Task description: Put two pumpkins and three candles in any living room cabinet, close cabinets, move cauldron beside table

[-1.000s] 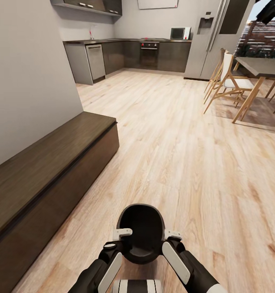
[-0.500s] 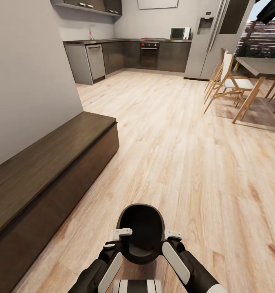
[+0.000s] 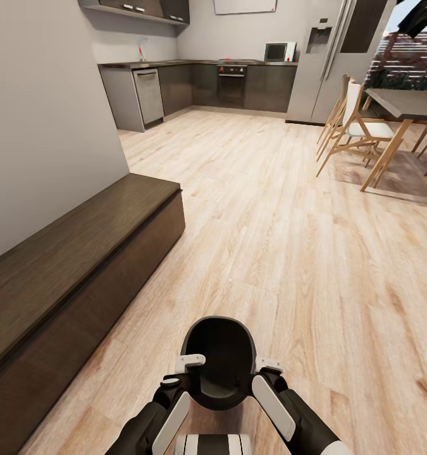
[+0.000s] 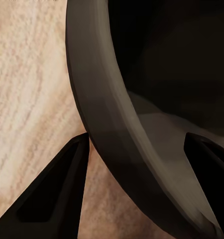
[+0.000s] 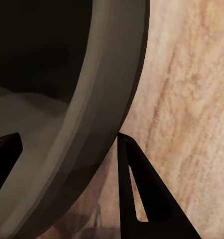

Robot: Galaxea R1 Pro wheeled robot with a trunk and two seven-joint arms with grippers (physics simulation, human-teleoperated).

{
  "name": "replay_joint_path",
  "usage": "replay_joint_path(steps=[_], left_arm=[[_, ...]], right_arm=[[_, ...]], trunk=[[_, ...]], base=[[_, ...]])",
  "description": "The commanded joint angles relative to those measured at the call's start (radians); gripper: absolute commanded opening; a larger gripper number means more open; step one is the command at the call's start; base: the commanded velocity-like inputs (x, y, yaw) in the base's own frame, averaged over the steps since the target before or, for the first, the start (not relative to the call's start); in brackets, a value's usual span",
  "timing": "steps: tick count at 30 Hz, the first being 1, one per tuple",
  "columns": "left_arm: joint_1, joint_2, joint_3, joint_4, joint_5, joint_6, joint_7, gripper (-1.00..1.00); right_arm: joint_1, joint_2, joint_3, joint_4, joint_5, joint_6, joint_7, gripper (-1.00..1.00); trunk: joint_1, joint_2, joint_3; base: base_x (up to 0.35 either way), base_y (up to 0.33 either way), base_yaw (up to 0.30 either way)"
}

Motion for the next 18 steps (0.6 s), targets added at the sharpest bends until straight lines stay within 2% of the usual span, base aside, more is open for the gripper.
replay_joint_path(steps=[1, 11, 18], left_arm=[[0.0, 0.0, -0.003, 0.0, 0.017, 0.001, 0.009, -1.0], [0.0, 0.0, -0.002, -0.001, 0.017, 0.001, 0.009, -1.0], [0.0, 0.0, -0.002, -0.001, 0.017, 0.002, 0.009, -1.0]], right_arm=[[-0.001, 0.0, 0.001, -0.002, -0.014, -0.005, -0.007, -1.0], [-0.001, 0.0, 0.004, -0.002, -0.013, -0.005, -0.007, -1.0], [-0.001, 0.0, 0.004, -0.002, -0.013, -0.006, -0.007, -1.0]], trunk=[[0.0, 0.0, -0.001], [-0.002, 0.0, 0.011], [-0.005, 0.002, 0.038]], base=[[0.0, 0.0, 0.0], [0.0, 0.0, 0.0], [0.0, 0.0, 0.0]])
